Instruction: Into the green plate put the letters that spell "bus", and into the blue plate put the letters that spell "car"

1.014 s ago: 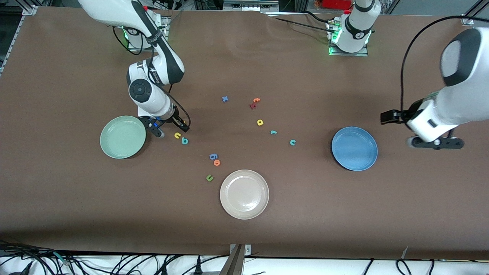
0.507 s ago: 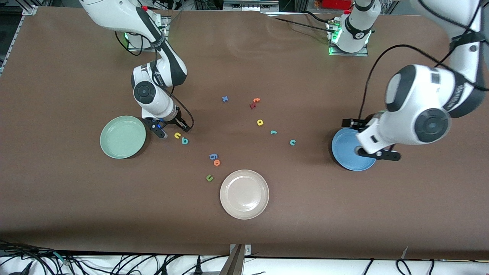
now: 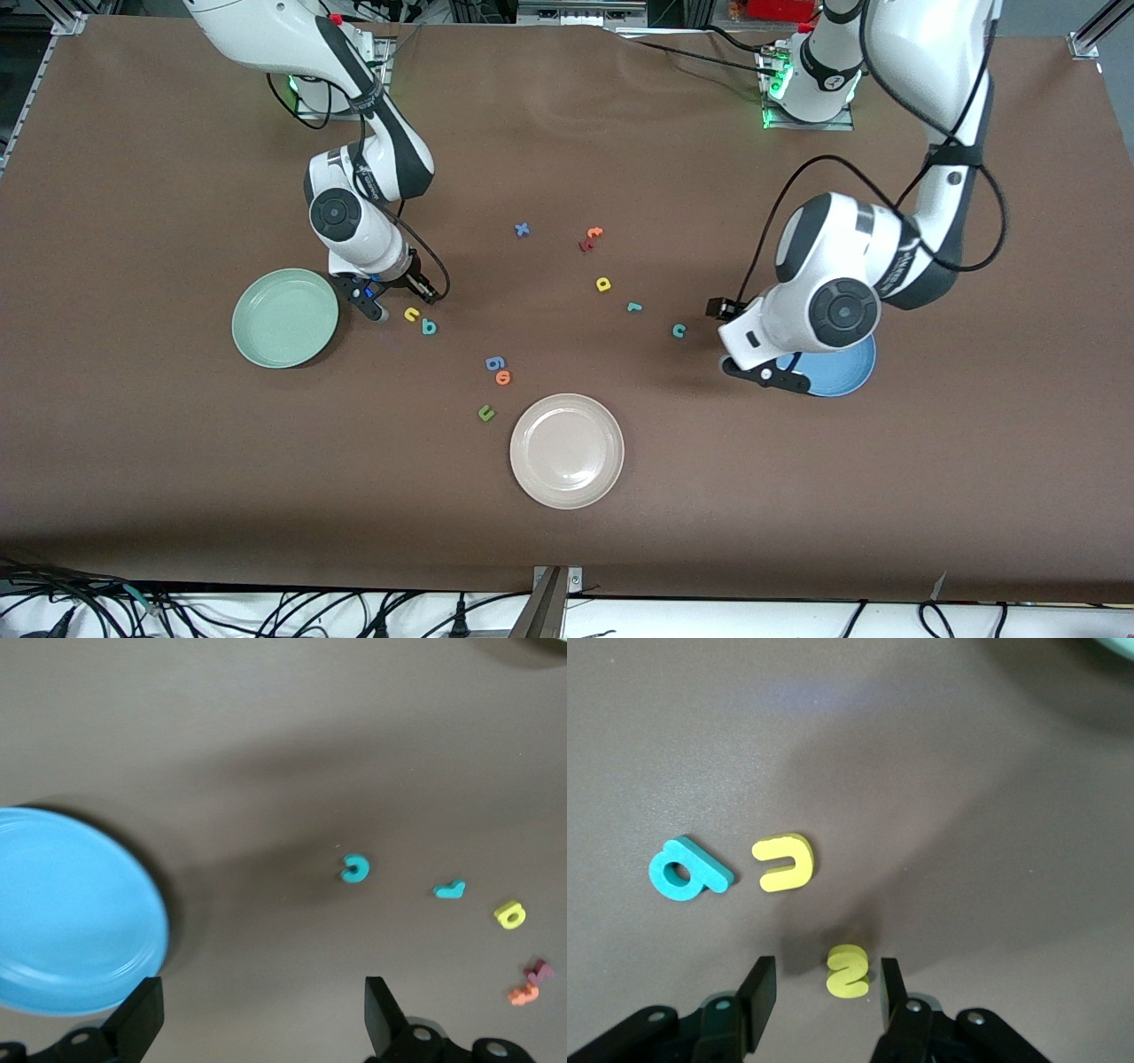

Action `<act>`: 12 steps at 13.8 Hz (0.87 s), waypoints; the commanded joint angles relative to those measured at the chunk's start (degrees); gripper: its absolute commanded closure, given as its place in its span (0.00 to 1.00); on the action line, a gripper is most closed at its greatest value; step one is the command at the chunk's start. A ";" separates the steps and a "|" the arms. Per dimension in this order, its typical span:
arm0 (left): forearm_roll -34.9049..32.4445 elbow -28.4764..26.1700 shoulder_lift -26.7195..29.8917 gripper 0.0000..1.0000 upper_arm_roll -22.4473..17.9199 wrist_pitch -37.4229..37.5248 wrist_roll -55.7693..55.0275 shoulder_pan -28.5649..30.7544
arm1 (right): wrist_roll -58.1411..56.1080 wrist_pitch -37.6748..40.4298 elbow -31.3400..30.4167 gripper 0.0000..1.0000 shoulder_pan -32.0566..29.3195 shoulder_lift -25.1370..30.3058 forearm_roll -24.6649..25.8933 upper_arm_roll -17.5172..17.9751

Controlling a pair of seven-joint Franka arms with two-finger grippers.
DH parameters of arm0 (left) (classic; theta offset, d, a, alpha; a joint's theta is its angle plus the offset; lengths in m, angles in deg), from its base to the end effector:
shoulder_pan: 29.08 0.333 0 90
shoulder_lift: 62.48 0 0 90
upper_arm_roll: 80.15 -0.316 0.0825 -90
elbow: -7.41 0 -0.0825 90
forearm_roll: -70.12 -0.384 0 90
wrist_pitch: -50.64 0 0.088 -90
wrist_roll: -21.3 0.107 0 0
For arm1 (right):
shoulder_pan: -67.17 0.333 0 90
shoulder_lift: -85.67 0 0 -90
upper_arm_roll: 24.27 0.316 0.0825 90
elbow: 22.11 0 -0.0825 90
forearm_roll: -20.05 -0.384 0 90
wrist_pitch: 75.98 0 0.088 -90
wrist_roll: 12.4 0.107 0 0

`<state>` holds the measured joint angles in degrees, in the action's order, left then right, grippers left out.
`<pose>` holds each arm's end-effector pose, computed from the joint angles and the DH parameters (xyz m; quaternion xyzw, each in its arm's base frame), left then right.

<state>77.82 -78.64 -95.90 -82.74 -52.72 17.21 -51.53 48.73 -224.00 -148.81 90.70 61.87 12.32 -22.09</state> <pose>0.6276 -0.2433 0.3077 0.9825 -0.1133 -0.1467 0.0197 0.4937 0.2356 0.1846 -0.9318 0.3599 0.0448 0.0156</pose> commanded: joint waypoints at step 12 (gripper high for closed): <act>0.05 -25.92 2.92 0.00 1.97 -38.74 -14.46 -9.90 | -1.55 -3.76 -1.45 0.92 0.11 -0.98 -0.88 0.11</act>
<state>78.49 -100.75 -95.38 -80.04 -88.25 2.99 -61.00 48.37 -226.87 -149.60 90.70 61.06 12.32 -22.09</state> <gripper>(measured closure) 0.000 0.784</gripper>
